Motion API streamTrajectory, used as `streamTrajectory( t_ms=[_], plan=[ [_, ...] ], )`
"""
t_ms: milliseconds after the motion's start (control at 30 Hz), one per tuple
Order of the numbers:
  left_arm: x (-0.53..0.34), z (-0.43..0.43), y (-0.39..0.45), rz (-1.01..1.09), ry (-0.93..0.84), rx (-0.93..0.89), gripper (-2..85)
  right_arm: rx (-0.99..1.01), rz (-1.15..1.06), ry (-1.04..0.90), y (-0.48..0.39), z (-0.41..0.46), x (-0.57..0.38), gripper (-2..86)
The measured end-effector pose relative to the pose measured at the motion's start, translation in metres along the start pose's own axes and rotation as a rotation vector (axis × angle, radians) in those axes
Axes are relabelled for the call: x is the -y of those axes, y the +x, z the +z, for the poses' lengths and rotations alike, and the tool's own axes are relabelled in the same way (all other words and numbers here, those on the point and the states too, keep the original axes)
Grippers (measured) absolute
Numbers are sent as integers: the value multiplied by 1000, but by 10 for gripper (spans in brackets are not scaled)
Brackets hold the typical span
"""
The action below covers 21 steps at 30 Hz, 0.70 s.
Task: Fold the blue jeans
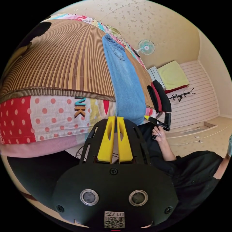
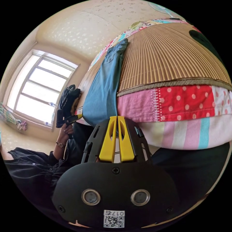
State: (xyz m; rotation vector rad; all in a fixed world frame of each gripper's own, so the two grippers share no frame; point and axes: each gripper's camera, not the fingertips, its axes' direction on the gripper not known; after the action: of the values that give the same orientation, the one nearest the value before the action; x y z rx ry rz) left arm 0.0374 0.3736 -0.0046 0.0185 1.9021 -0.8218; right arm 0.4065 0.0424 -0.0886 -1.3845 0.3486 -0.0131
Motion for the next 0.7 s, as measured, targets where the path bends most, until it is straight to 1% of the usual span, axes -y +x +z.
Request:
streamTrajectory(
  t_ms=[33,100,133,167,200,267,333,400,467,500,600,700],
  plan=[
    [1,-1,2,15,-2,11,3,19,-19,10,-1,-8,2,24],
    [3,-3,7,46,-6,32,21,57,-25,94,0,-28,1,41],
    [5,-7,7,67,12,25,41,125,-23,146,5,-41,2,60],
    [7,-11,5,74,40,-5,67,201,-15,157,14,-49,6,76],
    [8,-14,3,70,54,-23,74,230,-7,146,19,-51,10,81],
    [15,-20,-7,61,97,-77,95,281,-8,61,33,-54,26,99],
    [20,-20,-13,77,123,-67,97,308,-37,43,36,-55,34,112],
    [24,-12,-22,65,115,-61,82,327,-41,47,39,-54,38,114],
    [24,-2,-35,30,83,-139,78,335,-31,41,43,-50,41,103],
    [22,-2,-36,27,84,-150,77,343,-26,34,44,-50,41,101],
    [16,-1,-30,68,106,-97,67,362,-25,-53,43,-51,46,98],
    [25,-1,-33,67,96,-94,66,340,-35,-41,45,-62,54,94]
  ],
)
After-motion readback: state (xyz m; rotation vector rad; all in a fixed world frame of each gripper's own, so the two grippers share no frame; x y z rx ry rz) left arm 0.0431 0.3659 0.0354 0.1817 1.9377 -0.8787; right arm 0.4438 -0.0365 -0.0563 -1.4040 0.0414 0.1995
